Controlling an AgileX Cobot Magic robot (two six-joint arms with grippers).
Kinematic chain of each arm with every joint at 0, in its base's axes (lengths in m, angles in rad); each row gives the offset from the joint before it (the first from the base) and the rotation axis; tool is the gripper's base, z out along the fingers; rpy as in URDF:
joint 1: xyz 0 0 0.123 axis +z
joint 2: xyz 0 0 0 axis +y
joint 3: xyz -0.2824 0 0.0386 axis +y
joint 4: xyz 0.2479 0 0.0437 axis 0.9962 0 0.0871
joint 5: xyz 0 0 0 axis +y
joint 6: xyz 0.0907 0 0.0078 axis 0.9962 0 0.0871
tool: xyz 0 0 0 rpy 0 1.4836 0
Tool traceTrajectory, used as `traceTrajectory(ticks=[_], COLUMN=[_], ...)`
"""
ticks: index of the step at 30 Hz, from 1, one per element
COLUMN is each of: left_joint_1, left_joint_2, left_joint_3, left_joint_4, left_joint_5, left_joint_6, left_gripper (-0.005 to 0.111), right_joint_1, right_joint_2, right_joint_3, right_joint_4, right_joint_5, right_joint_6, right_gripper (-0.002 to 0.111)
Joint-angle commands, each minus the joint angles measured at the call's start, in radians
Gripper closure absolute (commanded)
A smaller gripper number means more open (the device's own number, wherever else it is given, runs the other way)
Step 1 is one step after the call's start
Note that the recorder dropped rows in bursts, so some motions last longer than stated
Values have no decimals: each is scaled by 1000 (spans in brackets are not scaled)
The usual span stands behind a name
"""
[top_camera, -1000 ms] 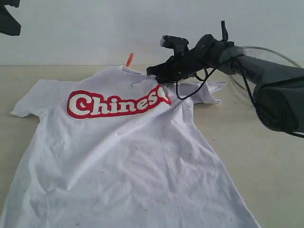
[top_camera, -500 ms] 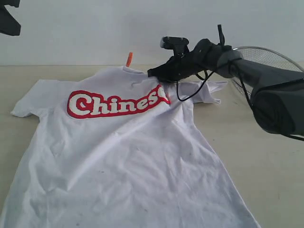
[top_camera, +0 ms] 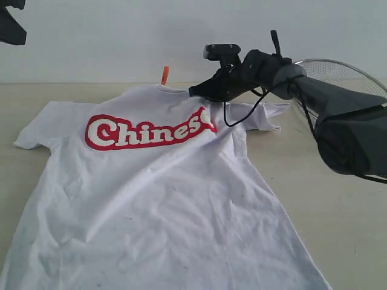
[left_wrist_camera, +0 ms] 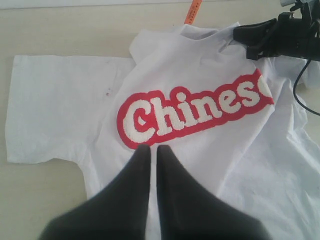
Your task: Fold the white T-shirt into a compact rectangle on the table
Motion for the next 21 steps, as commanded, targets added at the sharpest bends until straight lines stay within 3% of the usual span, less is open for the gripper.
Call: traceTrajectory(ticks=[1, 13, 21], left_joint_1=[-1, -1, -1], left_joint_2=[-9, -9, -9], left_joint_3=[6, 6, 6], left_joint_4=[-9, -9, -9], left_joint_5=[-7, -5, -23], left_joint_6=[4, 4, 4], left_gripper=[102, 102, 102], right_joint_1=[-9, -9, -9], right_joint_2=[-1, -4, -36], right_joint_3=[-13, -123, -222], right_joint_4=[-72, -76, -89], right_joint_5=[-20, -28, 243], right_joint_6=[46, 92, 106], right_gripper=[108, 108, 108])
